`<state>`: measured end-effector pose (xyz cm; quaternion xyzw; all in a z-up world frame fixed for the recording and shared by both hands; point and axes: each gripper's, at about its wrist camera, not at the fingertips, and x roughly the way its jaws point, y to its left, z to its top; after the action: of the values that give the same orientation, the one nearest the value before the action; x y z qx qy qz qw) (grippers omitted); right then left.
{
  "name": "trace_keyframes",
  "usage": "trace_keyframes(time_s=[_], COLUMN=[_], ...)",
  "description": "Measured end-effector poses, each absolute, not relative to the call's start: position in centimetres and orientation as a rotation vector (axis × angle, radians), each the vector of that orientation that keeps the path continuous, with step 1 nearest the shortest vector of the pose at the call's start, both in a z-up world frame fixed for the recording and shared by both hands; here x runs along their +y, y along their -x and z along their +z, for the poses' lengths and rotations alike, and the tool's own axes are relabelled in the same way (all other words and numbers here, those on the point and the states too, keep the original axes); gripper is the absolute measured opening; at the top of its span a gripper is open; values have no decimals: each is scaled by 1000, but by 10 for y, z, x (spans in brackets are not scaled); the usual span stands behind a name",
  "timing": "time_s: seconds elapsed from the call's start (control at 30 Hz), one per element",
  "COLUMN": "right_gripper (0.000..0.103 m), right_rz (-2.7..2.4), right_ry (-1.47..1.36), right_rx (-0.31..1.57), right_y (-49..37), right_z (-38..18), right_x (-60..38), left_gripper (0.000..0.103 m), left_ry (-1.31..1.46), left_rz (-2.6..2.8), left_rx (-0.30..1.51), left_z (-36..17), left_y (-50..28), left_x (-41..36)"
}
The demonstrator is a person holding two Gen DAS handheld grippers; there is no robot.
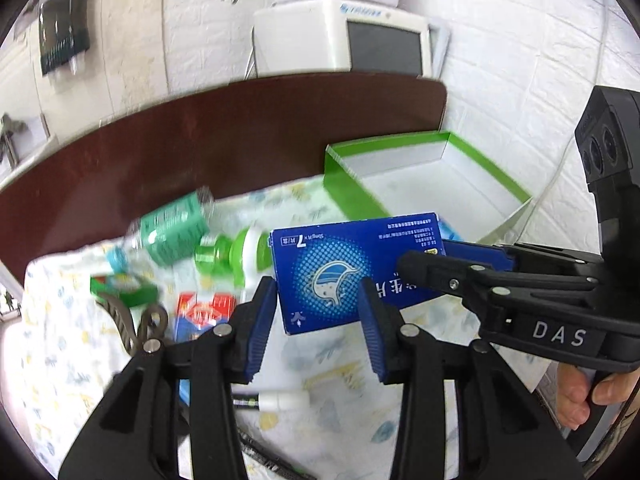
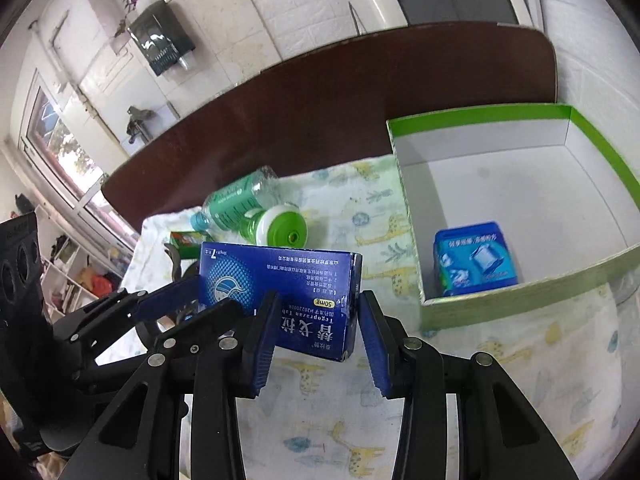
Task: Organize rigid objects
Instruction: 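Lift the medicine box with the right gripper and carry it into the green box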
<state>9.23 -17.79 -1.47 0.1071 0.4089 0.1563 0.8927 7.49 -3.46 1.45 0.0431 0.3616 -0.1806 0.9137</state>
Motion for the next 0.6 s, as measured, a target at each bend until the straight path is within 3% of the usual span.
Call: trace_keyframes(time_s=[0.3,0.6], right_gripper=[43,43], right_rz=[271,201], right_ry=[-248,-266], right_rx=[703,660], right_y=[-94,-107], right_z=[36,46], right_x=[-230,-278], left_gripper=[39,39], left_ry=[-148,-179], left_rz=[-440,-500], left_rx=[634,657], left_z=[60,60], left_y=[-90,-118], left_x=[-87,-134])
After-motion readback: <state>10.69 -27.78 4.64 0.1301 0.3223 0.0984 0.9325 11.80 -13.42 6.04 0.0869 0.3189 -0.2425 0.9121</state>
